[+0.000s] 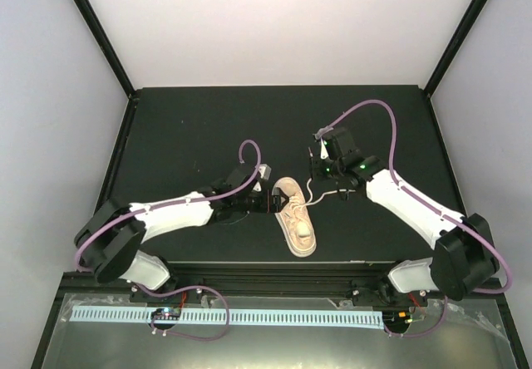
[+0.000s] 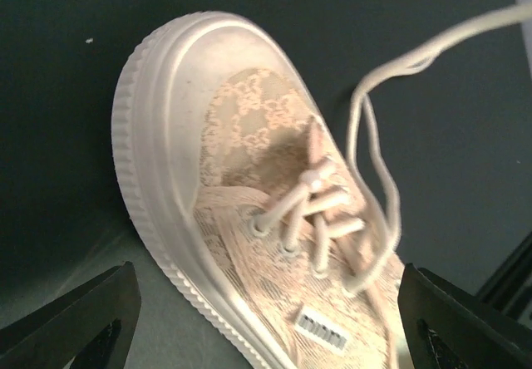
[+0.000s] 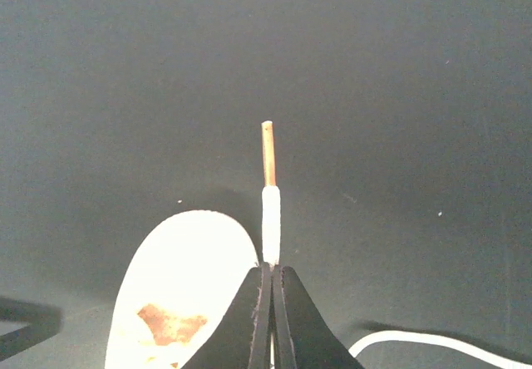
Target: Tie the shoes
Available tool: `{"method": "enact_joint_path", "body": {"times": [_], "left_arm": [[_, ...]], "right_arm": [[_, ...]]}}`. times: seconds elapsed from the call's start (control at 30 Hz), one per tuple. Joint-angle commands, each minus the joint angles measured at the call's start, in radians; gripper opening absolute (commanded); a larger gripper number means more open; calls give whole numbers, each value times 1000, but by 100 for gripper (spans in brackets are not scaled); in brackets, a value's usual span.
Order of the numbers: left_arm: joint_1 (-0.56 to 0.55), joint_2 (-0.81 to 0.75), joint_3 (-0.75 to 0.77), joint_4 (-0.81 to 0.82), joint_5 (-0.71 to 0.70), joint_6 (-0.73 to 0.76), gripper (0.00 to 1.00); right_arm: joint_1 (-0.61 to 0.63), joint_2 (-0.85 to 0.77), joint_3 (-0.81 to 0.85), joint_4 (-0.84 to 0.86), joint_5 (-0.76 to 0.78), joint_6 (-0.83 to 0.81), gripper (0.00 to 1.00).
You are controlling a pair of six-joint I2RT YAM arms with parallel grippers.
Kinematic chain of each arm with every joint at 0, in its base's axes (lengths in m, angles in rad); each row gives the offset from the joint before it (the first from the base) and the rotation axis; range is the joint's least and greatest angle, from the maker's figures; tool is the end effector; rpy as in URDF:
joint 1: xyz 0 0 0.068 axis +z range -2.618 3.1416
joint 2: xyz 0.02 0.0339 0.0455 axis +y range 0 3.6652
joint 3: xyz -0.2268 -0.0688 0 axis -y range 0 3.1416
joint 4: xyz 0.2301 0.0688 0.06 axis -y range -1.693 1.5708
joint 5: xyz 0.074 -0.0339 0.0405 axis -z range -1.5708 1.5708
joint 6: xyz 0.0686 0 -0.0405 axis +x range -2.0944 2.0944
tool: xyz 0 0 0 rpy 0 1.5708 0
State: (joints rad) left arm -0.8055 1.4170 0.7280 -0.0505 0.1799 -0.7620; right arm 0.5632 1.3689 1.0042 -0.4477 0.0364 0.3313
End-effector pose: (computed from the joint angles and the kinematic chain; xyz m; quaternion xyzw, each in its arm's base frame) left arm 0.2028 -0.2289 0.1423 0.0561 0.9102 -0.3421 0.2268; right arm 0.2625 0.1628 0.2062 -0.1008 0.9234 0.1448 0.3410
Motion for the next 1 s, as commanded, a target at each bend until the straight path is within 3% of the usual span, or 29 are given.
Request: {"method": "enact_joint_path", "body": {"times": [0.0, 0.13, 0.33, 0.63, 0.97], "left_arm": [[6, 87, 13, 125, 14, -86, 87], [7, 171, 4, 150, 29, -122, 85], [11, 246, 11, 159, 4, -117, 73], [35, 288, -10, 183, -176, -136, 42], [101, 346, 112, 165, -230, -16, 36]], "right_arm": [[0, -42, -22, 47, -48, 44, 2], [0, -45, -18, 46, -57, 45, 2], [0, -45, -9, 48, -72, 49, 2], [3, -62, -17, 59, -109, 91, 2], [21, -107, 27, 64, -194, 142, 2]]}}
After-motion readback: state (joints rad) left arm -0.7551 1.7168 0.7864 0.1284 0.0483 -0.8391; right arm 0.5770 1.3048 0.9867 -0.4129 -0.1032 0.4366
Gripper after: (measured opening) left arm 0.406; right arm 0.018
